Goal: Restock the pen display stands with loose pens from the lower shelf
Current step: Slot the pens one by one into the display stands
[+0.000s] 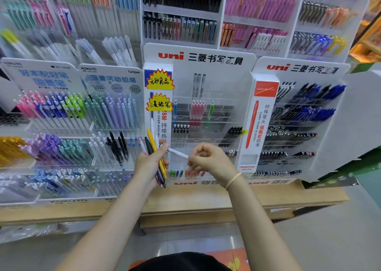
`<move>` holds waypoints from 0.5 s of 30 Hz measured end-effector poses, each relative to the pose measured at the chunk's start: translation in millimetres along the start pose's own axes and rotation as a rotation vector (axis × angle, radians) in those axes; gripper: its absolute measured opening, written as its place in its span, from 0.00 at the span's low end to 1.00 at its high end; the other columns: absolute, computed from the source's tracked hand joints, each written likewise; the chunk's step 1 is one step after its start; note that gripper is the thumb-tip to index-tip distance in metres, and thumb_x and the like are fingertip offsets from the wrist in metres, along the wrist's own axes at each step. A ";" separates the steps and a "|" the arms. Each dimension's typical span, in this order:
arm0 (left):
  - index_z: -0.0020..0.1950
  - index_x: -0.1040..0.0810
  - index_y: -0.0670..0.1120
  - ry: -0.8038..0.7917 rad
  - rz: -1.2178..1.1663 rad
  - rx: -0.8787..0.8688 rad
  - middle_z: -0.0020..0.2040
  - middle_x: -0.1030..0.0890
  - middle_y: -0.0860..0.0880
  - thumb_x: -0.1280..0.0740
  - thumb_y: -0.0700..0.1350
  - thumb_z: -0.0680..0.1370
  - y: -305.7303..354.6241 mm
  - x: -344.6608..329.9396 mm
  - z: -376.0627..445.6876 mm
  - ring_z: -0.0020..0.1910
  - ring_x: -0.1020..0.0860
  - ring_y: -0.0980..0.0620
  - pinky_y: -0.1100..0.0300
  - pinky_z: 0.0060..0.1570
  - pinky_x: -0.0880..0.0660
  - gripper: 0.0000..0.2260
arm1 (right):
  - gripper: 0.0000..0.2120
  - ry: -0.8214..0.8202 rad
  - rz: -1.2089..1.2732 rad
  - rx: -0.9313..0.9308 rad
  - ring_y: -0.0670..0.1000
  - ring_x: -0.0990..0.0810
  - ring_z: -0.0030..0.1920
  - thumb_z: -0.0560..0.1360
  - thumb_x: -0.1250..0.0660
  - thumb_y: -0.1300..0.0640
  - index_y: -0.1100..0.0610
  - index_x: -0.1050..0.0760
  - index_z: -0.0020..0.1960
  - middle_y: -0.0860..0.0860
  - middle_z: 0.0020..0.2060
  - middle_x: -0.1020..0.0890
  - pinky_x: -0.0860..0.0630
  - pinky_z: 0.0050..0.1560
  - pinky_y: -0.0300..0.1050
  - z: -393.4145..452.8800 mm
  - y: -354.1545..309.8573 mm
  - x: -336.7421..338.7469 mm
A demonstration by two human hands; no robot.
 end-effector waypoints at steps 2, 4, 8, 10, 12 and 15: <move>0.51 0.16 0.43 0.001 -0.022 0.009 0.27 0.24 0.47 0.25 0.45 0.76 -0.1 0.4 -0.3 0.23 0.25 0.53 0.60 0.26 0.26 0.07 | 0.06 -0.078 -0.078 -0.006 0.55 0.17 0.34 0.75 0.30 0.69 0.62 0.26 0.46 0.61 0.38 0.18 0.22 0.33 0.39 -3.3 3.5 -8.4; 0.50 0.15 0.42 -0.016 -0.042 0.019 0.26 0.25 0.47 0.25 0.46 0.75 -0.6 -3.8 -1.3 0.23 0.26 0.54 0.61 0.26 0.27 0.09 | 0.08 -0.113 -0.116 0.001 0.57 0.17 0.37 0.73 0.29 0.70 0.61 0.26 0.46 0.60 0.38 0.19 0.18 0.40 0.45 -3.0 8.3 -14.3; 0.50 0.14 0.42 -0.134 0.004 -0.015 0.25 0.28 0.48 0.25 0.53 0.70 2.7 -22.5 -4.7 0.24 0.29 0.53 0.62 0.25 0.31 0.16 | 0.08 -0.091 -0.134 0.030 0.55 0.19 0.37 0.73 0.27 0.68 0.61 0.26 0.45 0.59 0.37 0.20 0.19 0.40 0.45 -2.0 13.7 -19.8; 0.50 0.14 0.41 -0.204 0.053 -0.018 0.25 0.28 0.46 0.27 0.53 0.72 2.0 -31.1 -7.3 0.23 0.30 0.52 0.63 0.24 0.31 0.15 | 0.05 -0.060 -0.135 0.060 0.52 0.18 0.38 0.75 0.28 0.64 0.61 0.24 0.46 0.59 0.39 0.18 0.18 0.44 0.47 -1.3 11.0 -14.3; 0.49 0.15 0.39 -0.268 0.082 -0.006 0.27 0.25 0.45 0.27 0.53 0.73 1.5 -38.2 -10.7 0.23 0.31 0.53 0.62 0.25 0.30 0.16 | 0.03 0.027 -0.137 0.119 0.52 0.17 0.44 0.78 0.31 0.60 0.60 0.21 0.50 0.59 0.45 0.16 0.19 0.49 0.49 -0.8 0.9 1.8; 0.50 0.16 0.36 -0.378 0.176 0.022 0.27 0.22 0.48 0.30 0.52 0.75 -0.6 -51.1 -18.7 0.22 0.32 0.55 0.63 0.25 0.30 0.17 | 0.08 0.081 -0.149 0.205 0.50 0.17 0.50 0.80 0.34 0.58 0.54 0.20 0.57 0.53 0.50 0.15 0.19 0.50 0.46 0.4 -17.3 21.7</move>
Point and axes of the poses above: each hand's wrist, its own z-axis towards the middle knuckle, its own x-axis out of the back of the hand, y = z × x, the point moved 9 cm from there along z, towards the middle knuckle
